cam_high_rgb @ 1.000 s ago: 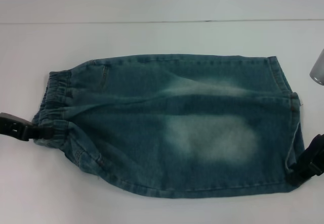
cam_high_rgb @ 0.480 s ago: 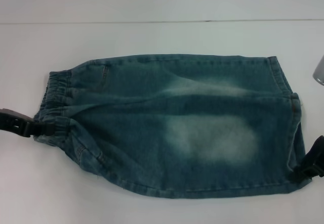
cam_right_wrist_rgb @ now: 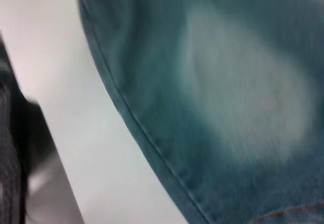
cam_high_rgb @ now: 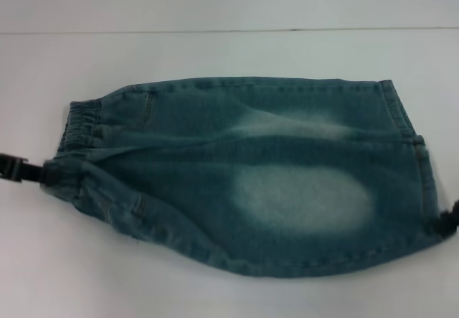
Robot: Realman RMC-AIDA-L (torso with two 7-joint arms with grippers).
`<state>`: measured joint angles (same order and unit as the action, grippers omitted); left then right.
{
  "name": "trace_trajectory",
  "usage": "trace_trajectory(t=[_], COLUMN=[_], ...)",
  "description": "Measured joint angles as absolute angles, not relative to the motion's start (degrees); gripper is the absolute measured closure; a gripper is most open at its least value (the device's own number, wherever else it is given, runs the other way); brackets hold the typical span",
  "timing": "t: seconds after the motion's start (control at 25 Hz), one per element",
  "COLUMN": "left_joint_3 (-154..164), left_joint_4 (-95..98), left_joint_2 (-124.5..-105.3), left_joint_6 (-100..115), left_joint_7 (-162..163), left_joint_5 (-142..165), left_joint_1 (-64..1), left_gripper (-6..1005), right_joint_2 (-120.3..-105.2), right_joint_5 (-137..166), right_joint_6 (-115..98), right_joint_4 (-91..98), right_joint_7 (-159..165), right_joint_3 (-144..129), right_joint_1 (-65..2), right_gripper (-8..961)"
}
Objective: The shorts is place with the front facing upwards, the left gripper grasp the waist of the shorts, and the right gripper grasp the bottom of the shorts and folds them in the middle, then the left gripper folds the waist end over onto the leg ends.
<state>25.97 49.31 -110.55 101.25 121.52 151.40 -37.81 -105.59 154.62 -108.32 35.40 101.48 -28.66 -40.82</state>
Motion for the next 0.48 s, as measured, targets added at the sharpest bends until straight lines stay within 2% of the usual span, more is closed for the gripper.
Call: trace_trajectory(t=[0.08, 0.16, 0.48], left_joint_3=[25.1, 24.4, 23.0], left_joint_4=[49.3, 49.1, 46.4], left_joint_2=[-110.21, -109.97, -109.43], left_joint_6=[101.1, 99.9, 89.4], left_joint_7=[122.9, 124.2, 129.1], left_joint_5=[151.4, 151.4, 150.7], left_joint_1=[-38.5, -39.0, -41.3], left_gripper=[943, 942, 940], right_joint_2=[-104.43, -104.03, -104.28], right_joint_5=[151.3, 148.7, 138.5], right_joint_6=[-107.2, -105.0, -93.0], right_joint_4=[34.0, 33.3, 28.9], right_joint_7=[100.9, 101.4, 102.6], right_joint_3=[-26.9, -25.9, -22.4], right_joint_1=[-39.8, -39.0, -36.9], right_gripper=[908, 908, 908])
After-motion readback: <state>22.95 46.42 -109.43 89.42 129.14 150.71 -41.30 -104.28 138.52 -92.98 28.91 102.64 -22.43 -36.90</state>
